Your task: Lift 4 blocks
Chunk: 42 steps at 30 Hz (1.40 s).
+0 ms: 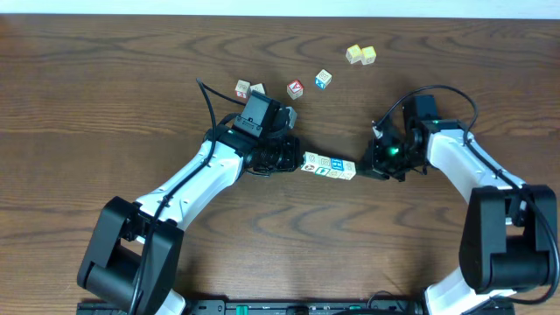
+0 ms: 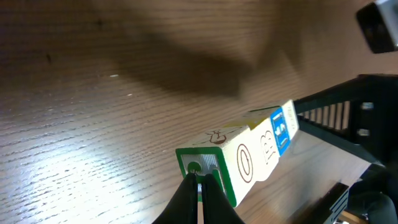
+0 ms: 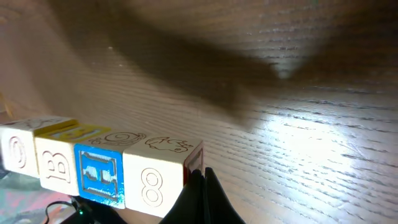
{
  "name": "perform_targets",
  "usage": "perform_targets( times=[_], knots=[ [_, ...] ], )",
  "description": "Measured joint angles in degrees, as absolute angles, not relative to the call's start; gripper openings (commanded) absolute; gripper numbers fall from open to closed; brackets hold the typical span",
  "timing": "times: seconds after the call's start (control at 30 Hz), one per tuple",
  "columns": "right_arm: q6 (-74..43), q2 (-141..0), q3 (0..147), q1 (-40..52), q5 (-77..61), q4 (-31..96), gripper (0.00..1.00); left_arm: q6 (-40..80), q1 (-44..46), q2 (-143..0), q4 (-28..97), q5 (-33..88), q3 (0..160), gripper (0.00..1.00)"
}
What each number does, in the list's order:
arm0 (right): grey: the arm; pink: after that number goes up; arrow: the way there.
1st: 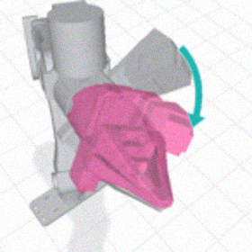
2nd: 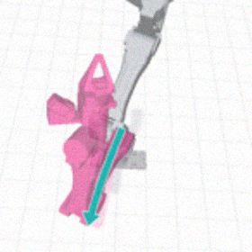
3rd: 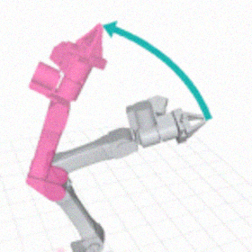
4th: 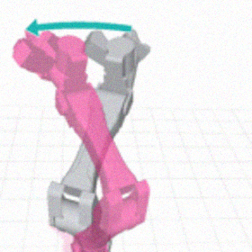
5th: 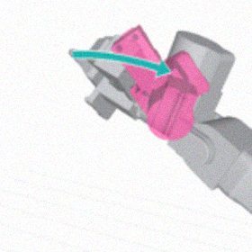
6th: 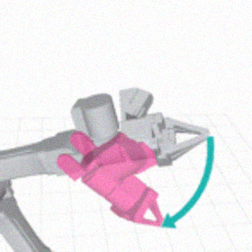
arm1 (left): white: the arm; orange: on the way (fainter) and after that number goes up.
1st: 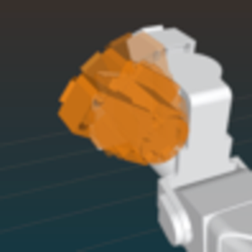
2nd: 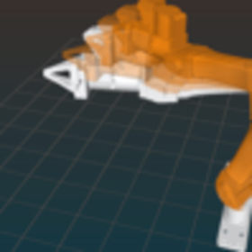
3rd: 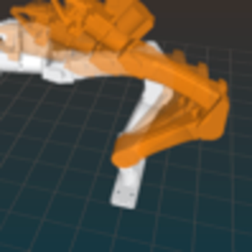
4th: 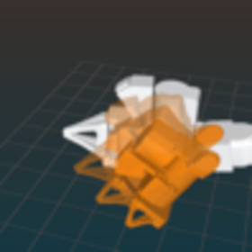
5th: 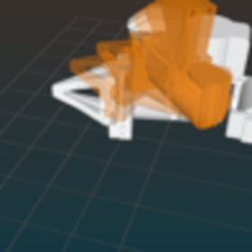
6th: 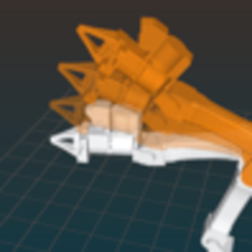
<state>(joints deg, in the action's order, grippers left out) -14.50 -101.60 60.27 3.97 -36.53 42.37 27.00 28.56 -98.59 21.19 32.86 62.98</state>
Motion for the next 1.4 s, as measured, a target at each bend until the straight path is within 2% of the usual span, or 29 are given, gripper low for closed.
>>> perform_targets(
  times=[1.4],
  knots=[
    [-17.4,-98.7,60.3,4.4,-35.1,43.0,0.01,28.5,28.5,-98.6,21.7,32.2,63.0,0.07]
  ],
)
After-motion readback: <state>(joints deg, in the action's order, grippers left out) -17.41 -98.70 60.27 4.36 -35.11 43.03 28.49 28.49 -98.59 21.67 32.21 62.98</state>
